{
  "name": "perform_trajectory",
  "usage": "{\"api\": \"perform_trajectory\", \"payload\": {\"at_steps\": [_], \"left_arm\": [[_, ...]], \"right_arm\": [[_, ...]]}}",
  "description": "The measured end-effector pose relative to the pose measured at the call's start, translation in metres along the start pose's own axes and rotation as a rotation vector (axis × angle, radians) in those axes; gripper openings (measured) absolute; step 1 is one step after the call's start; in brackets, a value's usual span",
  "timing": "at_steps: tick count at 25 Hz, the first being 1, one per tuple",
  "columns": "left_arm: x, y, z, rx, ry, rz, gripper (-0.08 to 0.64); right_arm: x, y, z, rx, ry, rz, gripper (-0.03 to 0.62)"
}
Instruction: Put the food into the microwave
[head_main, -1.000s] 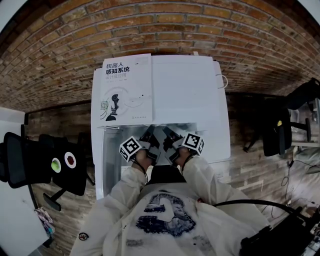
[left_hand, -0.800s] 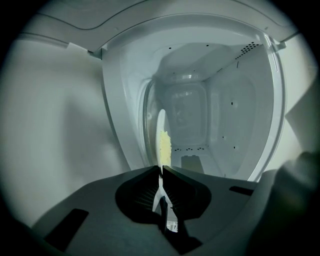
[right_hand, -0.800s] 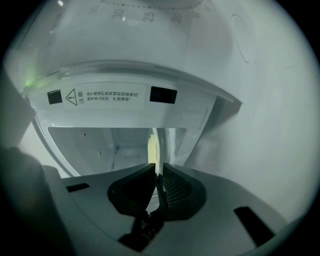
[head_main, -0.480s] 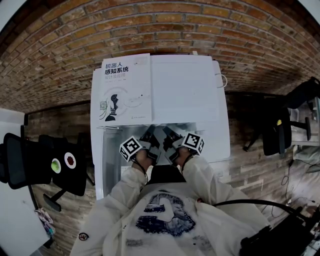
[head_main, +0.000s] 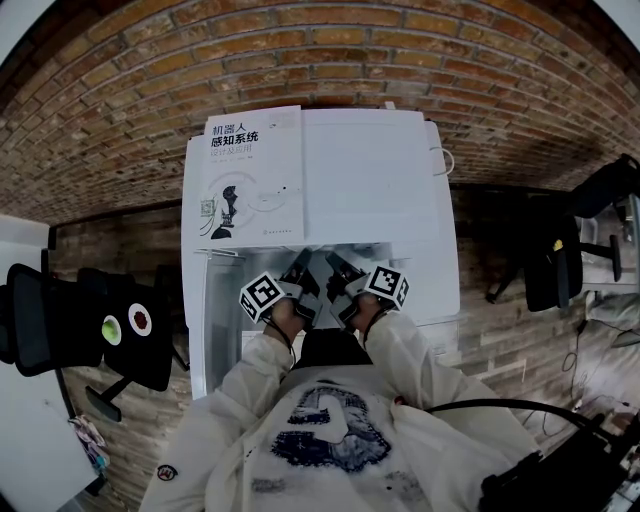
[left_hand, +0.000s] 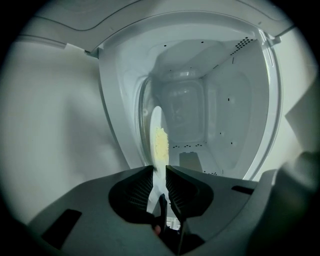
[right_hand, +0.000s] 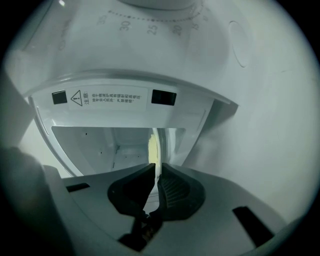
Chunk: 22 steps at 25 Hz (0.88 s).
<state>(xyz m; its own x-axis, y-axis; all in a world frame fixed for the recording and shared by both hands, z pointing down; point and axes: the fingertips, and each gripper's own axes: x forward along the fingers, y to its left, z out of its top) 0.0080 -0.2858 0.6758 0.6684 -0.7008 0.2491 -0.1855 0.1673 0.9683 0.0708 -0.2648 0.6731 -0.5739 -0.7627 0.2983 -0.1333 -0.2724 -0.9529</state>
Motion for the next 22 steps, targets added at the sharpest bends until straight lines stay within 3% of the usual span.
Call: {"api": "perform_trajectory", "payload": {"at_steps": [5, 14, 22], "left_arm": [[-0.007, -0.001, -0.005, 0.027, 0.009, 0.004, 0.067], [-0.024, -0.018, -0.012, 0.151, 0.028, 0.008, 0.067], [-0.039, -0.042, -0.017, 0.338, 0.048, 0.006, 0.061]], "right_arm": [[-0.004, 0.001, -0.003, -0.014, 0.006, 0.000, 0.043], [-0.021, 0.016, -0.006, -0.104, 0.005, 0.015, 0.043], [-0.038, 0.030, -0.015, -0.214, 0.017, 0.025, 0.041]]}}
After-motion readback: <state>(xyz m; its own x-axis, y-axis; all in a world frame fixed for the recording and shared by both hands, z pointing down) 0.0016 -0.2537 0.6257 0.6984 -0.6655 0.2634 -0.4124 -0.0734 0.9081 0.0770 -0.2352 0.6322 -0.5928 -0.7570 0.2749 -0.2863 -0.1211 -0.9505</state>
